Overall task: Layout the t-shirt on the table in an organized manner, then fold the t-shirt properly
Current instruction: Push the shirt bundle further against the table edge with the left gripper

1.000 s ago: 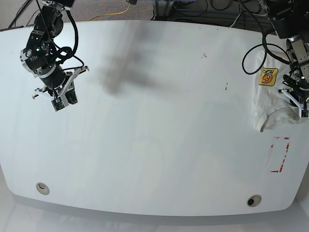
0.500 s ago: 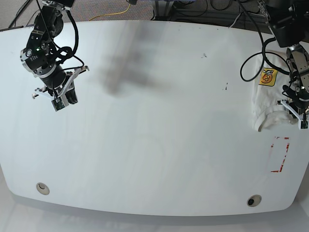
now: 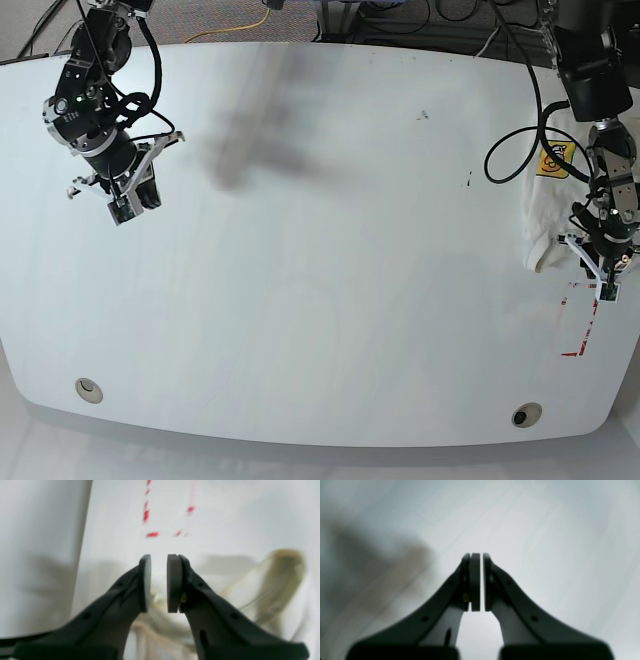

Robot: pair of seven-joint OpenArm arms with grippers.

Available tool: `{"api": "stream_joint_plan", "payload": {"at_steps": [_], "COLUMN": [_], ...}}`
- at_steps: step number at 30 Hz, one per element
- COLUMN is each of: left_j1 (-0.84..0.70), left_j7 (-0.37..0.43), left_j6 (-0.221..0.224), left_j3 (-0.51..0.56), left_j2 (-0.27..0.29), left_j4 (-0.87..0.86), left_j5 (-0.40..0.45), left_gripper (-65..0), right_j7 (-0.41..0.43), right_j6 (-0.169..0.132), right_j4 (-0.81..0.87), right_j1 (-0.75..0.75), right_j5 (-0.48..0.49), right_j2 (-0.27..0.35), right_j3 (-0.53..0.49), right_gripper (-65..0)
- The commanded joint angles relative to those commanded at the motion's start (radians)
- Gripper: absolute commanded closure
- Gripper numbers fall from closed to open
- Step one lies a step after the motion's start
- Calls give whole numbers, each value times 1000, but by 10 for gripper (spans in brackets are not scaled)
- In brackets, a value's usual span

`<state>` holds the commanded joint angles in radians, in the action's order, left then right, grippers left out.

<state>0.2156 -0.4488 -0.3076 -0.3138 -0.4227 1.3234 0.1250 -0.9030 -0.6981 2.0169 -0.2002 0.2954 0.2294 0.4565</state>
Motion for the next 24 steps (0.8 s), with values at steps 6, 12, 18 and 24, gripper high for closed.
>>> {"api": "stream_joint_plan", "payload": {"at_steps": [6, 12, 18, 24], "left_j1": [-157, -327, -408, -446], "left_j7": [0, 0, 0, 2], "left_j6": [0, -41, -86, -87], "left_j3": [-37, -41, -44, -46], "left_j2": [28, 94, 161, 166], "left_j4": [265, 459, 480, 410], "left_j5": [-17, -74, -71, -71], "left_gripper": [-92, -93, -93, -93], "right_j7": [0, 0, 0, 0], "right_j6": [0, 0, 0, 0], "right_j4": [0, 0, 0, 0], "right_j1": [-12, -14, -12, -12], "right_j5": [-2, -2, -2, -2], "right_j2": [-6, -11, -32, -34], "right_j3": [0, -2, -2, -2], "right_gripper": [-13, -13, -13, -13]}}
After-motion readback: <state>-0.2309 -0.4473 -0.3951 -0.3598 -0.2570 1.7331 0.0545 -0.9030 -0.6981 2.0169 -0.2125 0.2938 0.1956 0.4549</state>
